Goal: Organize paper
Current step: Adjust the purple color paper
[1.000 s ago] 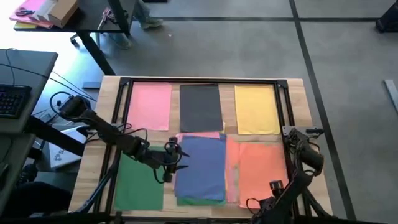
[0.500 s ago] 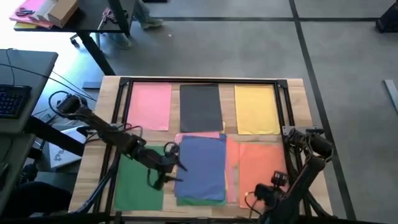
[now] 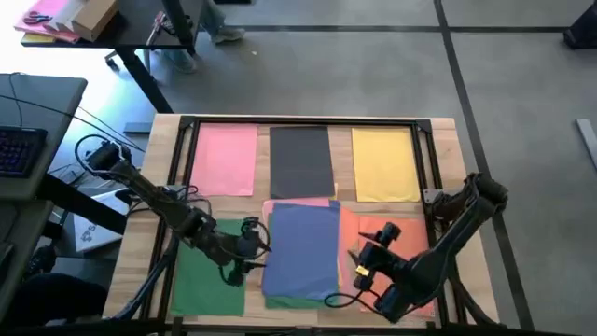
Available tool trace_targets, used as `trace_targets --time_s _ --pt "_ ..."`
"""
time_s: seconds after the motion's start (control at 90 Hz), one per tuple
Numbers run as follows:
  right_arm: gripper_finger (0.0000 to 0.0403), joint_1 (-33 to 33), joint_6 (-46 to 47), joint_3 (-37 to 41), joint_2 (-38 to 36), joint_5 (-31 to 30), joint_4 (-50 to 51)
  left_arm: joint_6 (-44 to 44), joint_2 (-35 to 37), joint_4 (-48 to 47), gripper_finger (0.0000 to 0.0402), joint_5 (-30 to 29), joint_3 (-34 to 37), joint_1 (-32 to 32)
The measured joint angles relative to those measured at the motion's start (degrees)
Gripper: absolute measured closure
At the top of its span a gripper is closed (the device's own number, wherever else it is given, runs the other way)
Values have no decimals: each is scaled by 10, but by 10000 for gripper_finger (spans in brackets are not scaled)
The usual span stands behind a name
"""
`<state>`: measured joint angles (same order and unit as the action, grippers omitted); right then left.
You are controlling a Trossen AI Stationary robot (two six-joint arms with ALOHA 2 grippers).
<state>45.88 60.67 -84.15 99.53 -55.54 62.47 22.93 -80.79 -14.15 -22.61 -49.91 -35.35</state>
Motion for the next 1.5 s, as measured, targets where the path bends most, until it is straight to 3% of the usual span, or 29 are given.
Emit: trace_targets --time_s 0.078,0.211,0.356,0.5,0.589,0.678,0.878,1.044,1.189,1.389,1.5 --pt "155 -30 -106 29 2 9 -129 44 -9 3 216 -24 21 0" --pt "155 -94 -304 77 10 111 -379 85 -16 12 216 -56 25 11" --pt "155 -136 -417 89 45 209 -525 66 -36 91 216 -93 25 6" --pt "155 -141 -431 62 105 237 -531 -8 -83 262 216 -99 25 -10" --pt "155 -140 -443 50 135 243 -533 -56 -113 391 216 -49 24 -12" --pt "155 -139 -469 46 147 243 -533 -72 -148 460 216 -2 24 -5" --pt "155 -108 -560 50 99 223 -539 -88 -227 476 216 -31 -32 13" --pt "155 -98 -518 81 33 167 -497 -134 -281 420 216 -75 -95 23" --pt "155 -102 -451 142 16 213 -509 -116 -291 402 216 -41 -115 38" --pt "155 -88 -399 176 12 187 -508 -86 -333 391 216 -20 -111 39" --pt "155 -72 -371 203 17 180 -507 -46 -352 380 216 21 -113 36"
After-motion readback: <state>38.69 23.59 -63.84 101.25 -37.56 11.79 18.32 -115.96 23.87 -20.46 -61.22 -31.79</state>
